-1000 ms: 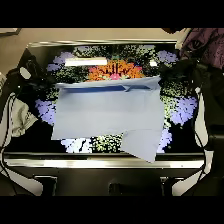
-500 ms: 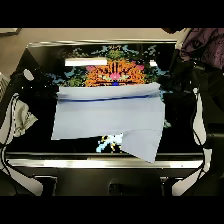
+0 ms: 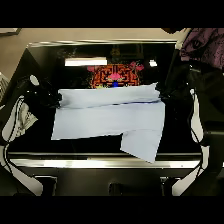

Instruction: Fold the clothes and pants, and hang the long-sleeved shirts on hangers.

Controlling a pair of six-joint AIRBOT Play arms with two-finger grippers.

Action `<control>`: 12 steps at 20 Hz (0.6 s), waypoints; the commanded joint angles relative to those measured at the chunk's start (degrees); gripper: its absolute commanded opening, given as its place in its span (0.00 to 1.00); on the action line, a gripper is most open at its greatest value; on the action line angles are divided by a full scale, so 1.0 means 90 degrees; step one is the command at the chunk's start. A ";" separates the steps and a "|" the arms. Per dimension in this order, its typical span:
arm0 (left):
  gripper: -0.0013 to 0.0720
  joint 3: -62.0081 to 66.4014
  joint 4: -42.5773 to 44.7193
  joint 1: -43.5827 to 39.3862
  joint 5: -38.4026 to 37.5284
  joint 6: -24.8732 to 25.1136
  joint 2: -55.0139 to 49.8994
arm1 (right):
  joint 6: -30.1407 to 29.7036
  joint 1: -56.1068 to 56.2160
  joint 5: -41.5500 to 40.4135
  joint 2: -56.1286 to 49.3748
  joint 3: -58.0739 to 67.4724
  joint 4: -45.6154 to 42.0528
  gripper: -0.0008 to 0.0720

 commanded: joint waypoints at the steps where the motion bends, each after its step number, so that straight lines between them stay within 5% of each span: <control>1: 0.46 -0.0012 0.0049 -0.0007 0.0056 -0.0126 -0.0114 | 0.0000 0.0007 -0.0109 -0.0233 -0.0002 0.0102 0.22; 2: 0.73 0.0087 0.0051 0.0010 0.0027 -0.0177 -0.0109 | -0.0002 0.0007 -0.0104 -0.0243 -0.0002 0.0126 0.37; 3: 0.90 0.0270 0.0051 0.0049 -0.0078 -0.0223 -0.0080 | -0.0083 -0.0002 -0.0141 -0.0204 0.0012 0.0177 0.43; 4: 0.94 0.0486 0.0056 0.0146 -0.0216 -0.0250 -0.0005 | -0.0335 -0.0010 -0.0253 -0.0092 0.0024 0.0170 0.52; 7: 0.94 0.0668 0.0102 0.0690 -0.0503 -0.0386 0.0624 | -0.1321 -0.0277 -0.0852 0.0495 0.0019 0.0058 0.58; 12: 0.94 -0.0617 0.0085 0.1824 -0.0510 -0.0189 0.2380 | -0.1868 -0.1790 -0.0889 0.2062 -0.1559 0.1377 0.58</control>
